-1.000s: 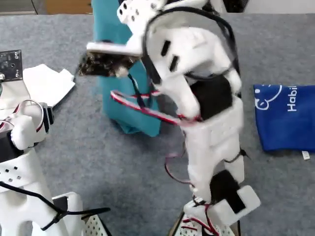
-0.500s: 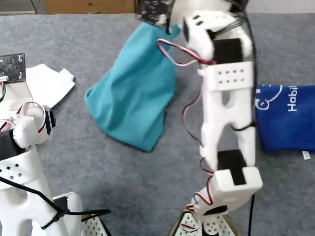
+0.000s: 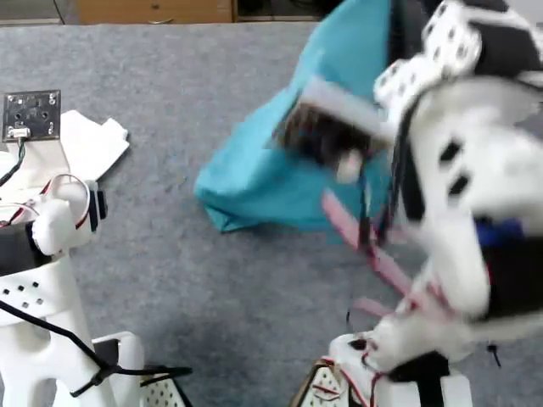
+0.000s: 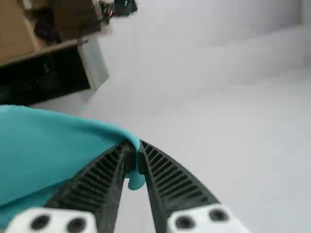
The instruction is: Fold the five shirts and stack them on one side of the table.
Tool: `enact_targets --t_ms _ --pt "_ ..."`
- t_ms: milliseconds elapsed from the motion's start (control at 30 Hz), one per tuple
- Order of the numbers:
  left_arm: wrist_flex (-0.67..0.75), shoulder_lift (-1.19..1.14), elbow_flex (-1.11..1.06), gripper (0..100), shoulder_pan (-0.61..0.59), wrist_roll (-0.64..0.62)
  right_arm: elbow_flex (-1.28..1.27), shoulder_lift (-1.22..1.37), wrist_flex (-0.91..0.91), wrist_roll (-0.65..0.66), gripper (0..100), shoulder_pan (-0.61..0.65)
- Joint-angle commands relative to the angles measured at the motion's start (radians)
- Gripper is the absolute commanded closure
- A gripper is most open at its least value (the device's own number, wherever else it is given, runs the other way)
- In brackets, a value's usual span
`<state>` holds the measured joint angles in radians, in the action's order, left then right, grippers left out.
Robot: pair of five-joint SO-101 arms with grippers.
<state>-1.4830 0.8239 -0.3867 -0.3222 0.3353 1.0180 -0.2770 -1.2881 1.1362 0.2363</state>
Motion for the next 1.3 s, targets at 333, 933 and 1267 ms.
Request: enact_targets --t_ms 333,933,1267 --pt "0.008 0.016 0.005 86 -0.069 -0.006 -0.102 0.088 0.713 0.012 99.6 -0.099" --pt "-0.041 0.016 0.005 86 -0.078 -0.006 0.008 0.127 0.865 0.057 99.5 -0.463" --pt "-0.041 0.016 0.003 86 -0.078 -0.006 0.019 0.156 0.422 0.170 99.5 0.036"
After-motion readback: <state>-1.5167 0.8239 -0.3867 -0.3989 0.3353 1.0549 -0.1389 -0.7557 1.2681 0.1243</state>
